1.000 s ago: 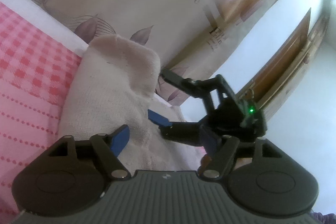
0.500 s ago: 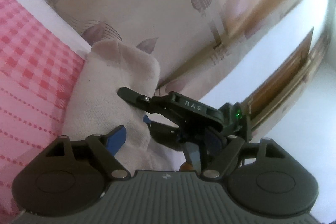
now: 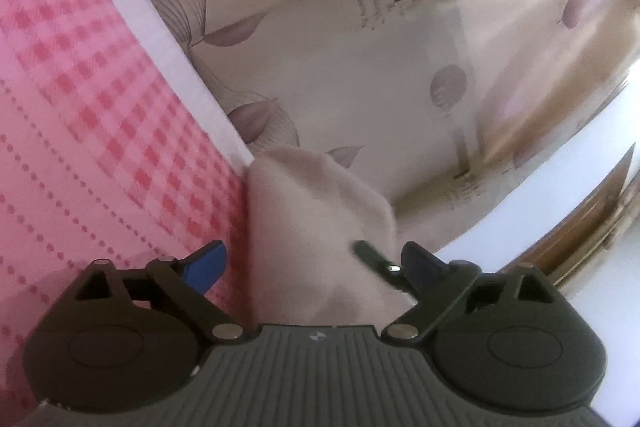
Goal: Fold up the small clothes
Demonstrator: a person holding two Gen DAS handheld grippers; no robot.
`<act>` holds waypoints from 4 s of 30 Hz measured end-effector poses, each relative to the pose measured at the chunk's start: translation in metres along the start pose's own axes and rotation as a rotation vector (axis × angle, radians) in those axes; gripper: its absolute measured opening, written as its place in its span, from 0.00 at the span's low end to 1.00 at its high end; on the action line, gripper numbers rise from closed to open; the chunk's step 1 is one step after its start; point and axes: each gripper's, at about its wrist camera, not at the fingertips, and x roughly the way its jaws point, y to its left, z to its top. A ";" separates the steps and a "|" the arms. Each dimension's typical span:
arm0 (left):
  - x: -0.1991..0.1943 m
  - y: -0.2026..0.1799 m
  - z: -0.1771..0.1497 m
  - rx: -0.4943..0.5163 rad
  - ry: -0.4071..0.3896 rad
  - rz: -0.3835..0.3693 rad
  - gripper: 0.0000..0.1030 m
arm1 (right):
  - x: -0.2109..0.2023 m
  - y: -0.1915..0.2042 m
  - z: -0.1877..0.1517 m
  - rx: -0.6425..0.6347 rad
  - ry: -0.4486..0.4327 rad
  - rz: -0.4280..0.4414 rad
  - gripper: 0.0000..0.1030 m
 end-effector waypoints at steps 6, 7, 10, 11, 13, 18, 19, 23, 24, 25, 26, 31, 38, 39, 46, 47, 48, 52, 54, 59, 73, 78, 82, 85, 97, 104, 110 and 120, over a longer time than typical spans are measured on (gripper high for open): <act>0.009 -0.016 -0.007 0.112 0.056 -0.003 0.93 | -0.048 -0.016 0.018 -0.057 -0.032 -0.070 0.15; 0.010 -0.019 -0.009 0.132 0.068 -0.004 0.93 | -0.055 -0.019 0.021 -0.065 -0.035 -0.085 0.15; 0.013 -0.026 -0.015 0.187 0.087 -0.003 0.96 | -0.078 -0.030 0.030 -0.090 -0.042 -0.148 0.15; 0.015 -0.029 -0.017 0.207 0.092 -0.002 0.96 | -0.085 -0.034 0.032 -0.104 -0.038 -0.168 0.15; 0.017 -0.033 -0.020 0.237 0.103 0.000 0.97 | -0.097 -0.042 0.035 -0.136 -0.028 -0.212 0.15; 0.020 -0.035 -0.026 0.271 0.113 0.009 0.98 | -0.117 -0.059 0.031 -0.219 0.010 -0.316 0.15; 0.020 -0.035 -0.027 0.267 0.114 0.013 0.98 | -0.122 -0.065 0.029 -0.217 0.010 -0.335 0.14; 0.021 -0.032 -0.026 0.245 0.112 0.024 0.99 | -0.134 -0.077 0.020 -0.211 0.009 -0.354 0.14; 0.021 -0.031 -0.025 0.242 0.113 0.025 0.99 | -0.135 -0.079 0.016 -0.201 -0.006 -0.350 0.14; 0.021 -0.031 -0.025 0.241 0.114 0.027 0.99 | -0.136 -0.082 0.014 -0.187 -0.002 -0.346 0.13; 0.021 -0.031 -0.025 0.242 0.115 0.029 0.99 | -0.135 -0.089 0.012 -0.151 0.007 -0.327 0.14; 0.022 -0.033 -0.027 0.261 0.118 0.040 0.99 | -0.128 -0.120 0.009 0.095 -0.005 -0.185 0.39; 0.022 -0.034 -0.028 0.270 0.117 0.049 0.99 | -0.106 -0.128 0.004 0.164 -0.049 -0.156 0.54; 0.022 -0.034 -0.028 0.268 0.115 0.051 0.99 | -0.102 -0.124 0.004 0.135 -0.039 -0.168 0.25; 0.013 -0.046 -0.027 0.169 0.055 0.051 0.99 | -0.118 -0.079 0.019 -0.202 -0.041 -0.327 0.14; 0.016 -0.055 -0.029 0.197 0.066 0.047 0.99 | -0.125 -0.073 0.024 -0.250 -0.046 -0.356 0.14; 0.020 -0.064 -0.032 0.226 0.079 0.033 0.99 | -0.133 -0.068 0.030 -0.294 -0.045 -0.386 0.14; 0.045 -0.113 -0.050 0.405 0.136 -0.017 0.99 | -0.149 -0.075 0.048 -0.326 0.002 -0.426 0.14; 0.059 -0.131 -0.059 0.459 0.160 -0.035 0.99 | -0.143 -0.086 0.044 -0.322 0.052 -0.429 0.14; 0.094 -0.157 -0.097 0.667 0.264 0.028 0.90 | -0.134 -0.118 0.023 -0.210 0.033 -0.366 0.14; 0.033 -0.139 -0.134 0.845 0.305 0.164 0.91 | -0.130 -0.147 0.006 -0.124 -0.127 -0.275 0.17; 0.059 -0.150 -0.158 0.951 0.302 0.231 0.97 | -0.128 -0.136 -0.001 -0.186 -0.135 -0.307 0.17; 0.089 -0.158 -0.172 1.050 0.195 0.393 0.97 | -0.128 -0.135 -0.002 -0.189 -0.139 -0.310 0.17; 0.093 -0.152 -0.167 1.067 0.084 0.629 0.93 | -0.125 -0.130 -0.005 -0.215 -0.143 -0.327 0.17; 0.007 -0.118 -0.114 0.713 0.102 0.549 0.94 | -0.109 -0.113 -0.008 -0.330 -0.078 -0.330 0.37; 0.034 -0.156 -0.092 0.801 -0.010 0.369 0.97 | -0.114 -0.122 -0.007 -0.266 -0.086 -0.288 0.37; 0.090 -0.132 -0.099 0.708 0.093 0.208 0.91 | -0.118 -0.116 -0.005 -0.277 -0.103 -0.304 0.16; 0.116 -0.108 -0.122 0.620 0.264 0.207 0.94 | -0.117 -0.126 0.017 -0.398 0.005 -0.412 0.26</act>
